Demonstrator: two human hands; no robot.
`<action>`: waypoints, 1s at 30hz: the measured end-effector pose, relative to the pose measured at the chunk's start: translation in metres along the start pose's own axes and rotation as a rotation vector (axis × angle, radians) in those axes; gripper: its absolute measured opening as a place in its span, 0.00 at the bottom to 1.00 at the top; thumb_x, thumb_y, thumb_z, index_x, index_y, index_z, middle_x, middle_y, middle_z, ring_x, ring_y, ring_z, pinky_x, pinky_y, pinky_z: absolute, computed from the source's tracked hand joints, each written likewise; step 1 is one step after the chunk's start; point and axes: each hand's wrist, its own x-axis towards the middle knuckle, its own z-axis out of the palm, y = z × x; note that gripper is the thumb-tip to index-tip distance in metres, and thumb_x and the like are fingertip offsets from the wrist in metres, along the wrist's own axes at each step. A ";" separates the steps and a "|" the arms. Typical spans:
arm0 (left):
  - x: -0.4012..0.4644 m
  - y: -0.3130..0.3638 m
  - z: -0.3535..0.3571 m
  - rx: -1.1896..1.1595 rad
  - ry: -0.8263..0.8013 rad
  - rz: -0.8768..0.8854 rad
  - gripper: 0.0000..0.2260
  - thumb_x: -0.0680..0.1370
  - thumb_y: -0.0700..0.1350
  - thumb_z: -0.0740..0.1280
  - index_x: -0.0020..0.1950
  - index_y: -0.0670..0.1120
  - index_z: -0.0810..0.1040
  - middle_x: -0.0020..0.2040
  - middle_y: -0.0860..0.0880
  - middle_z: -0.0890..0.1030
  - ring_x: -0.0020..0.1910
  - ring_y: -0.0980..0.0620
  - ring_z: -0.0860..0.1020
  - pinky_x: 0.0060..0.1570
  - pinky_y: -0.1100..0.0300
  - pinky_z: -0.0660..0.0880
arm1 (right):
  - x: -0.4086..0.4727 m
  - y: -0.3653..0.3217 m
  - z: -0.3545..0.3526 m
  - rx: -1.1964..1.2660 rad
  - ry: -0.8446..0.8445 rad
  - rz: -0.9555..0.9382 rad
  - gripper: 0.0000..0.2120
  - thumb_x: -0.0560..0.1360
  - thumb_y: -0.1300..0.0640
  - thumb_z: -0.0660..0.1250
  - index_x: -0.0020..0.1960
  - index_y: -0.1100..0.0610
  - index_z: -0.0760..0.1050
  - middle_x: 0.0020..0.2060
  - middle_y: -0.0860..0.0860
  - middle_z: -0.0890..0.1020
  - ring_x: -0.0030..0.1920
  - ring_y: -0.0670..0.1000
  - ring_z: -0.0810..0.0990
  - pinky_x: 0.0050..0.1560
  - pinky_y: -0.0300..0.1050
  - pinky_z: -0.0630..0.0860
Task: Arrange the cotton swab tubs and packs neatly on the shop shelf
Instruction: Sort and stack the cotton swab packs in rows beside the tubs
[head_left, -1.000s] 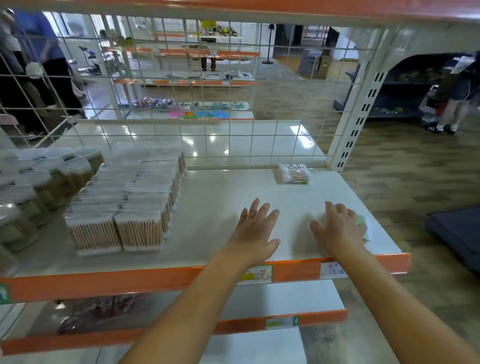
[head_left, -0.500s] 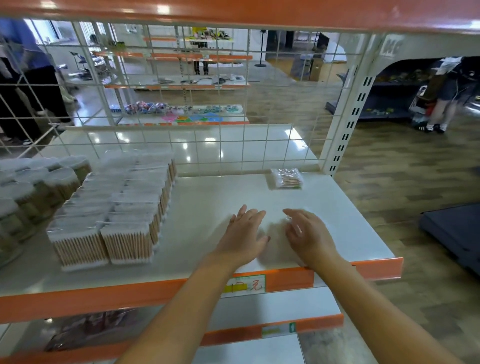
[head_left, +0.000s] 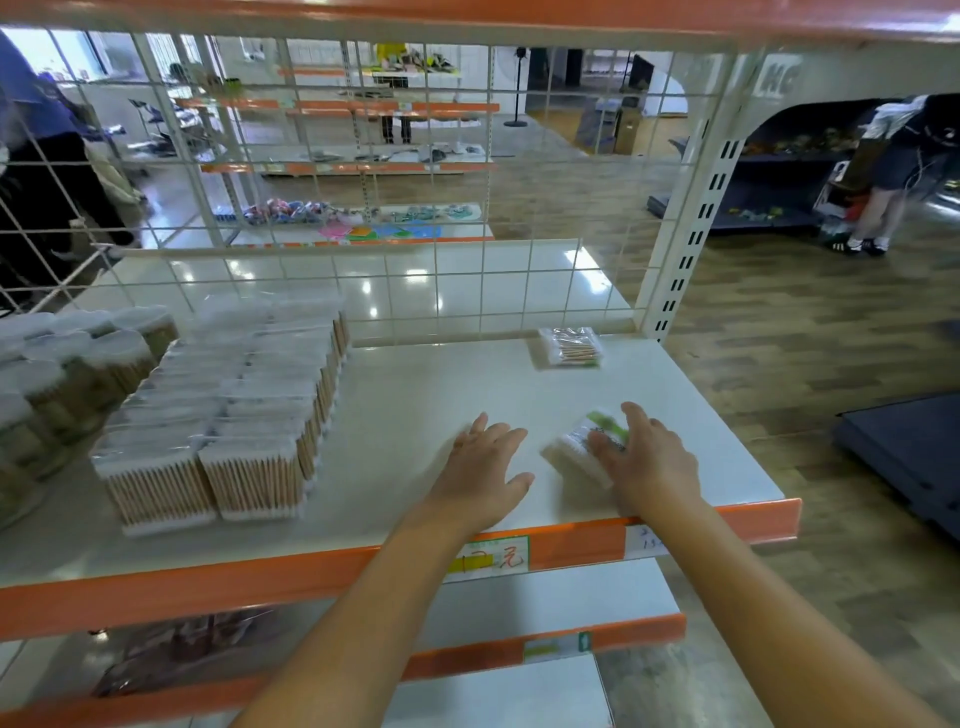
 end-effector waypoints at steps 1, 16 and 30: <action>-0.001 -0.002 -0.001 0.014 0.003 -0.002 0.24 0.79 0.50 0.60 0.74 0.47 0.60 0.73 0.50 0.63 0.76 0.49 0.48 0.72 0.57 0.47 | -0.001 0.000 0.001 0.069 -0.001 -0.012 0.25 0.78 0.43 0.57 0.71 0.52 0.58 0.63 0.55 0.72 0.62 0.57 0.69 0.58 0.52 0.66; -0.023 -0.017 -0.030 -0.513 -0.005 -0.156 0.22 0.77 0.56 0.63 0.68 0.48 0.70 0.65 0.49 0.75 0.65 0.51 0.72 0.65 0.51 0.68 | -0.027 -0.048 -0.003 0.929 0.006 -0.206 0.24 0.72 0.72 0.65 0.57 0.46 0.68 0.46 0.50 0.75 0.44 0.41 0.74 0.31 0.29 0.74; -0.042 -0.019 -0.064 -0.909 0.120 -0.174 0.05 0.74 0.41 0.70 0.46 0.46 0.75 0.43 0.51 0.81 0.40 0.54 0.81 0.43 0.57 0.78 | -0.052 -0.100 -0.009 0.731 0.274 -0.356 0.23 0.73 0.67 0.67 0.59 0.44 0.69 0.55 0.45 0.74 0.56 0.44 0.71 0.50 0.24 0.68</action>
